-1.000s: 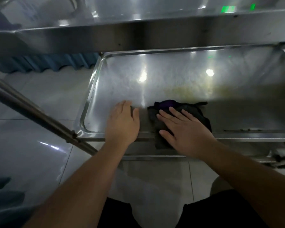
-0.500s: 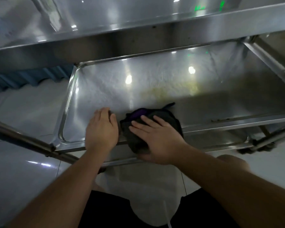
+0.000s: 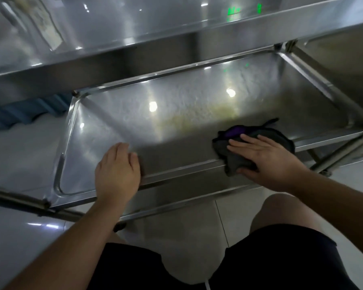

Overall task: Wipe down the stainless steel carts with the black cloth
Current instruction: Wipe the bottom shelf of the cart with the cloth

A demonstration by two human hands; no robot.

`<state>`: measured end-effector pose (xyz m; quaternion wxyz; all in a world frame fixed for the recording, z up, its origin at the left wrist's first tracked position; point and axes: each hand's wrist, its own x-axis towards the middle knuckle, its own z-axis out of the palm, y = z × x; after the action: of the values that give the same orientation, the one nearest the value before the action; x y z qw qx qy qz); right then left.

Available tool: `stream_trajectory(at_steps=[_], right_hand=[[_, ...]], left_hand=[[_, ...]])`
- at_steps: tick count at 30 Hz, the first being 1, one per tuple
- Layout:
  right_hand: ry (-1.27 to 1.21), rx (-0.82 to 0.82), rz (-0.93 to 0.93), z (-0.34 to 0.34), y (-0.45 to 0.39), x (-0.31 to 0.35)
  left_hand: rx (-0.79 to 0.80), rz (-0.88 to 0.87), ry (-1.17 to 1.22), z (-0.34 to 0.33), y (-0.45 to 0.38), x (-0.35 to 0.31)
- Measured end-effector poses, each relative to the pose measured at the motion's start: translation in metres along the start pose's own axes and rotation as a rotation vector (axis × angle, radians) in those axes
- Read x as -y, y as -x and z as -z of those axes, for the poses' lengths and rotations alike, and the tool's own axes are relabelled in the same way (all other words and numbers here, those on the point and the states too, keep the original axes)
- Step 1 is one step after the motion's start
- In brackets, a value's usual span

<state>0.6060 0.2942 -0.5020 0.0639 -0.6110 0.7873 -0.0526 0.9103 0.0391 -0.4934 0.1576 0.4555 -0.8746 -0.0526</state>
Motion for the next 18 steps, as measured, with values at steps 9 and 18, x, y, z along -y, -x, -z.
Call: stream_trajectory(at_steps=[9,18], right_hand=[[-0.013,0.053,-0.198,0.018,0.044,-0.086],[-0.012,0.061,-0.398,0.031,0.074,-0.145]], left_hand=[[0.194,-0.569,0.035,-0.046,0.038,-0.150],[0.225,-0.605,-0.144,-0.069,0.048,-0.170]])
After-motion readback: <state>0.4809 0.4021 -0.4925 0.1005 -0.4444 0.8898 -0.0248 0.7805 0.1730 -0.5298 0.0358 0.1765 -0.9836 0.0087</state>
